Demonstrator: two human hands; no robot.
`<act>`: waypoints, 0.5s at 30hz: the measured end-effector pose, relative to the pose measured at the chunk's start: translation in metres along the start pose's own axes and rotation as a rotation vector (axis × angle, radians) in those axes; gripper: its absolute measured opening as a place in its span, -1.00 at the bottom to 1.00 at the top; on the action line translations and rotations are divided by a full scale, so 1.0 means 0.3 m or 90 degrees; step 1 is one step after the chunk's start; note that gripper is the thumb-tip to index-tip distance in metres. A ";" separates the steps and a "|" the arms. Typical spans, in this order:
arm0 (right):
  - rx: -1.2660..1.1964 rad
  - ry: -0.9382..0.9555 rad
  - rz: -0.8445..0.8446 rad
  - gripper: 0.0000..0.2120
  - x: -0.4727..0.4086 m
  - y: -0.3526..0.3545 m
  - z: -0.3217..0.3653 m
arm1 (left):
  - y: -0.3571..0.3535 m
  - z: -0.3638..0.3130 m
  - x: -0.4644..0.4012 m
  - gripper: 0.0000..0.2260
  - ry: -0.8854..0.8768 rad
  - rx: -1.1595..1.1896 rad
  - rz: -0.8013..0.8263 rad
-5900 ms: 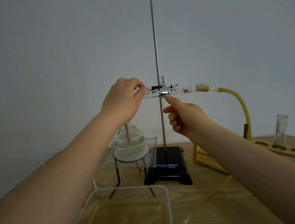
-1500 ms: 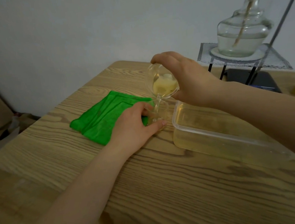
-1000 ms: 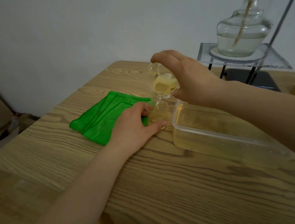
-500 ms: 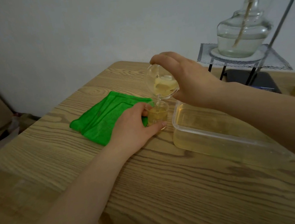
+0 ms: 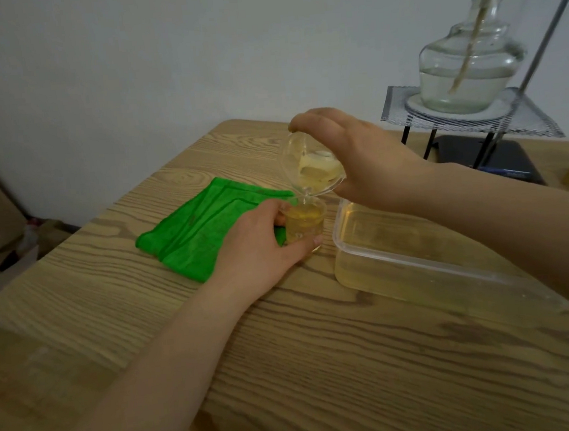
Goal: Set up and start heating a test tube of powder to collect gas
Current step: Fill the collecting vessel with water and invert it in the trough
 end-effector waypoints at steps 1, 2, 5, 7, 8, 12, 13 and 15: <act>0.002 0.002 0.001 -0.28 0.000 0.000 0.001 | 0.000 0.001 0.000 -0.48 0.000 0.002 0.000; 0.002 0.004 0.000 -0.28 -0.001 0.000 0.003 | 0.000 0.002 -0.001 -0.48 -0.001 0.004 -0.001; -0.001 0.006 0.000 -0.28 -0.002 0.003 0.004 | -0.001 0.003 0.000 -0.48 -0.001 0.006 0.001; -0.007 0.005 -0.001 -0.28 -0.003 0.004 0.003 | -0.004 0.003 0.000 -0.50 0.000 0.005 0.004; -0.009 0.002 -0.003 -0.27 -0.004 0.005 0.002 | -0.004 0.003 -0.001 -0.50 0.001 0.005 0.006; -0.038 -0.005 -0.016 -0.29 -0.006 0.007 -0.007 | -0.004 0.003 -0.001 -0.50 0.005 0.002 0.005; -0.049 -0.007 -0.021 -0.30 -0.007 0.009 -0.010 | -0.004 0.002 -0.001 -0.51 0.006 0.002 0.005; -0.062 -0.020 -0.027 -0.30 -0.008 0.012 -0.019 | -0.005 0.004 0.000 -0.51 0.009 0.007 0.008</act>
Point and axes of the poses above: each hand's wrist, its own x-axis away from the middle knuckle, its own y-axis out of the back of the hand, z = x × y, the point moved 7 cm from there along -x, towards the middle knuckle, and after that the axes turned 3 degrees about -y, right-handed, at the moved point
